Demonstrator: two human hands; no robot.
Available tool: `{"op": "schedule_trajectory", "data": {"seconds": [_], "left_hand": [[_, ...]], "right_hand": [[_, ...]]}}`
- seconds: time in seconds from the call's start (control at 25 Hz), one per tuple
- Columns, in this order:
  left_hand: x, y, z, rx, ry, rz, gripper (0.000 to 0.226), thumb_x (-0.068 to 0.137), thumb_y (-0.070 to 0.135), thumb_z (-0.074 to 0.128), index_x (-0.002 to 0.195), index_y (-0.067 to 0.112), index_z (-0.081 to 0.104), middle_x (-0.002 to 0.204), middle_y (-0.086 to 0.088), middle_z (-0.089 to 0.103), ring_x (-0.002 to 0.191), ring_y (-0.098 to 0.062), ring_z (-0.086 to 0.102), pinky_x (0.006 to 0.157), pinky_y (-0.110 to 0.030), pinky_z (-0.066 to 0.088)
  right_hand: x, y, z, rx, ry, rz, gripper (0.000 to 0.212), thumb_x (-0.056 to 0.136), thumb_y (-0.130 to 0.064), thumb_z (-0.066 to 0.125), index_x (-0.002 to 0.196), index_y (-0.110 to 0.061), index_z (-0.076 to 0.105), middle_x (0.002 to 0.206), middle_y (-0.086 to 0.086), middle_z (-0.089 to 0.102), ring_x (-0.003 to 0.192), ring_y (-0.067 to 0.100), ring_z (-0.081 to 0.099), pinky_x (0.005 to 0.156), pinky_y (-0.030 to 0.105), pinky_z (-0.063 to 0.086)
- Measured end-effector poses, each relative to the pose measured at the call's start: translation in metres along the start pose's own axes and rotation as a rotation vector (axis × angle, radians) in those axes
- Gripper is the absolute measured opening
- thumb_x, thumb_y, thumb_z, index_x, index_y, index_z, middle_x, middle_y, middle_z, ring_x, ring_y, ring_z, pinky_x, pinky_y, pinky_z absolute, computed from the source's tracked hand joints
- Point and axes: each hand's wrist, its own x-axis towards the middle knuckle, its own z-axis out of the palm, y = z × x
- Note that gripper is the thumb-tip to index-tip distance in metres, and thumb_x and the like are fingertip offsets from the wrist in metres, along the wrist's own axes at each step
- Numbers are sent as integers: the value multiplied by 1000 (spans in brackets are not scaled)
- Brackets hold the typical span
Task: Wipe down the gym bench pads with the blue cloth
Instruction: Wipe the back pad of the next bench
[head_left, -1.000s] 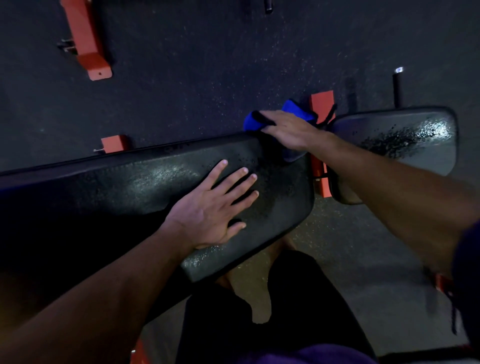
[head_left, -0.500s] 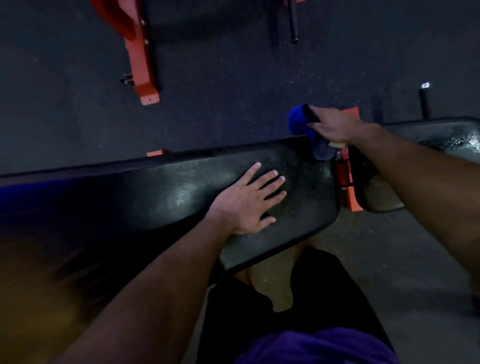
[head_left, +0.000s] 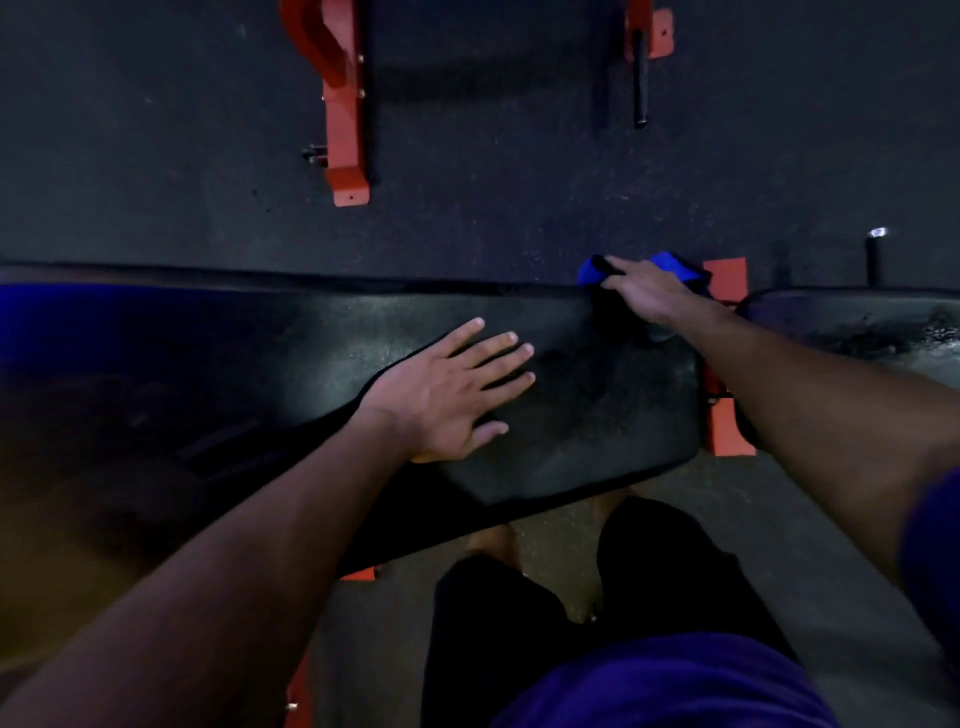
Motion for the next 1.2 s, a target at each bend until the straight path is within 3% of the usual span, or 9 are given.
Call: {"op": "schedule_trajectory", "data": {"seconds": [0.08,0.24,0.32,0.44,0.56,0.72,0.88,1.0,1.2], "left_hand": [[-3,-2,3,9,22,-4,67,103,56,17,161,22,23,170,-7,17,158,-26,11,127,-52,2],[-1,-3,5,15,48,4,67,101,55,25,155,20,41,163,-9,37,153,-29,29,126,-53,13],[0,-6,5,17,51,10,67,100,55,26,153,19,45,161,-9,39,151,-29,32,125,-53,14],[-2,-4,5,25,62,26,66,102,55,24,157,20,37,166,-9,29,155,-28,23,126,-53,11],[-4,-3,6,17,80,13,66,105,55,23,161,20,27,169,-8,18,157,-27,14,126,-52,7],[-3,-4,9,7,72,-10,66,105,55,21,161,21,24,170,-8,17,157,-27,12,127,-52,3],[-2,-7,7,16,58,-1,65,101,56,26,155,22,39,165,-7,33,153,-27,27,125,-50,13],[-2,-6,5,0,74,-14,64,99,55,28,151,22,47,160,-5,41,148,-25,35,118,-46,20],[-1,-5,7,-20,70,10,66,101,53,20,157,21,36,166,-8,29,154,-27,24,126,-51,10]], "right_hand": [[-16,-47,3,63,14,-59,53,102,-37,42,153,-32,30,159,9,31,144,30,28,111,32,19],[-46,-136,15,39,-6,-341,50,104,-40,33,152,-30,32,158,-6,33,139,19,32,73,27,10],[-39,-134,23,52,-15,-447,56,97,-48,32,149,-29,38,153,-6,41,137,20,37,93,27,16],[-20,-68,13,39,-2,-333,49,101,-39,42,145,-19,45,148,8,48,137,23,41,109,30,26],[-6,-11,-2,-24,1,-134,38,102,-36,41,138,-27,52,140,13,55,129,30,50,104,34,34],[-11,-56,2,3,-47,-42,43,93,-54,34,135,-50,46,151,-1,45,135,30,43,108,42,29],[-40,-177,14,40,-72,-315,45,98,-61,31,142,-56,35,155,-15,36,142,19,35,105,37,22],[-44,-227,18,79,-174,-563,49,101,-52,35,149,-42,34,155,-13,36,142,11,33,94,20,19],[-5,-134,2,-5,-229,-445,46,104,-45,35,149,-39,36,154,-3,41,139,20,40,106,30,28]]}}
